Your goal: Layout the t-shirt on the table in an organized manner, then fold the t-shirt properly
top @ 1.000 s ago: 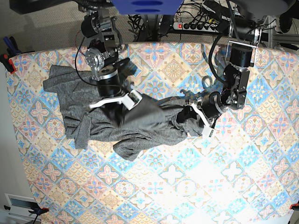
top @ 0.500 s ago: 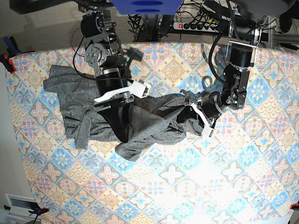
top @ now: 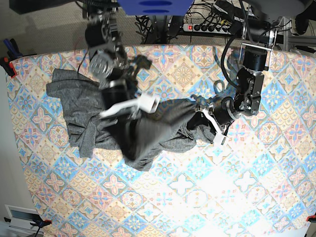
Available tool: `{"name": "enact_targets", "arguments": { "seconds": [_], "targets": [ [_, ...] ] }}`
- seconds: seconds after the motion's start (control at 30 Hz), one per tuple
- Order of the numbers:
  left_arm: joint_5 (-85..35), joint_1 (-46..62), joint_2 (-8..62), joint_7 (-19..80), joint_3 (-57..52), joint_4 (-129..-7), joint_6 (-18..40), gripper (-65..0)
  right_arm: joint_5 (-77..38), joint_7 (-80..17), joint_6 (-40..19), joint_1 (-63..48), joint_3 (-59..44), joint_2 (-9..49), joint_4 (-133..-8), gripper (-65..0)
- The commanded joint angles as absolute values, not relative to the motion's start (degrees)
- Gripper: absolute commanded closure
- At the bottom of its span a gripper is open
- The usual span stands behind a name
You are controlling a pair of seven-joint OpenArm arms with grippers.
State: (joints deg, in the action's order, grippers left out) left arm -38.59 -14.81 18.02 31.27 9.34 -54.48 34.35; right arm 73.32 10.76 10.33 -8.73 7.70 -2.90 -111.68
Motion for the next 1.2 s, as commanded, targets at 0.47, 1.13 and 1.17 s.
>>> {"name": "enact_targets", "arguments": {
  "seconds": [0.47,1.13,1.17],
  "targets": [
    [-35.82,-14.99,18.59,34.77,9.54,-54.46,33.01,-28.9,72.57,1.01,11.47,-8.40,8.57,-2.77,-111.34,0.0],
    [-35.82,-21.93,23.34,34.68,2.77,-48.04,33.01,-8.0,68.26,-0.84,11.82,-8.92,-7.08,-7.08,-112.04,0.0],
    [-35.82,-22.55,23.34,34.77,3.03,-48.04,33.01,-8.0,68.26,-0.84,11.82,-8.92,-6.99,-7.08,-112.40,0.0]
  ]
}}
